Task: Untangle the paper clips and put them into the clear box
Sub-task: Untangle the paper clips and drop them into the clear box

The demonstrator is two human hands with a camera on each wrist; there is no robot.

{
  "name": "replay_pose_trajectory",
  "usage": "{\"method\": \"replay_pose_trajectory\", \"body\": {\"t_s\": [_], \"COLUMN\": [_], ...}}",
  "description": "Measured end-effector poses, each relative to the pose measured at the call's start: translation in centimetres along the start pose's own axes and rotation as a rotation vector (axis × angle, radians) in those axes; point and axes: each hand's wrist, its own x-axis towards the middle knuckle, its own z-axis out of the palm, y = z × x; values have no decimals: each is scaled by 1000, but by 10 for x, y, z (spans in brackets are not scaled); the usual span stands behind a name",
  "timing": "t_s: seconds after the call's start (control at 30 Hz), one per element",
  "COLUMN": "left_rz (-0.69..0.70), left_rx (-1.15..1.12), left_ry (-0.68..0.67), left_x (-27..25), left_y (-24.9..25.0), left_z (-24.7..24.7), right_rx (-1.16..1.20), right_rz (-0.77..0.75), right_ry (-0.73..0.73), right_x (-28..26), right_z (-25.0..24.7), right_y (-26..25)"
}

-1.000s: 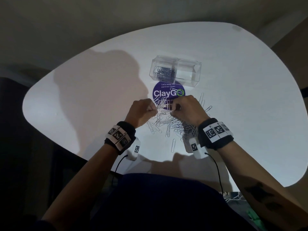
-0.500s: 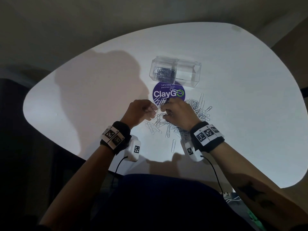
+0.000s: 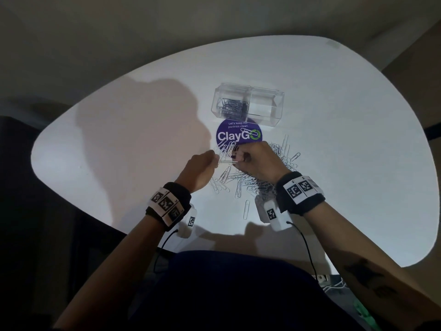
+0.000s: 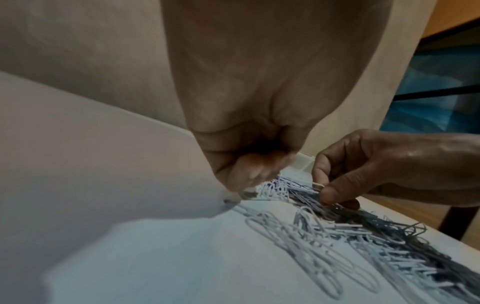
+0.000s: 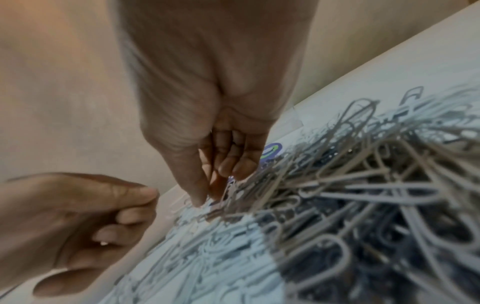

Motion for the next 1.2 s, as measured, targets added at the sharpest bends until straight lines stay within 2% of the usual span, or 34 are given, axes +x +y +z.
{"method": "replay_pose_trajectory", "body": {"t_s": [0.07,0.17,0.3,0.43,0.57,0.9,1.03,1.1,1.2], "left_rz": [32,116,144,135,57,75,-54,-52,-12], "left_rx": [58,272,306,349,250,-83,-426,-500,-529], "left_ry": [3,33,57,91,47,-78,-211,-252,-277], "left_x": [0,-2,-6,-6,-6,-2,4,5,6], "left_y": [-1,-1,-1,6,7,11,14,16,22], "left_z": [0,3,11,18,19,-4,-5,-6,-7], "right_rx": [50,31,-69,-70,10,114,213,284,523], "right_rz": [8,45,45,73,161,207,251,286,370], "right_ry": [9,-1,13,60,88,109,106,113,120], "right_x": [-1,-1,-2,-4,-7,-15,-20,-22,-26], "right_z": [-2,-4,-6,-7,-9,-21,-22,-22,-24], "right_y": [-1,-3,-4,-5,-3,-2,-5,-5,-8]}}
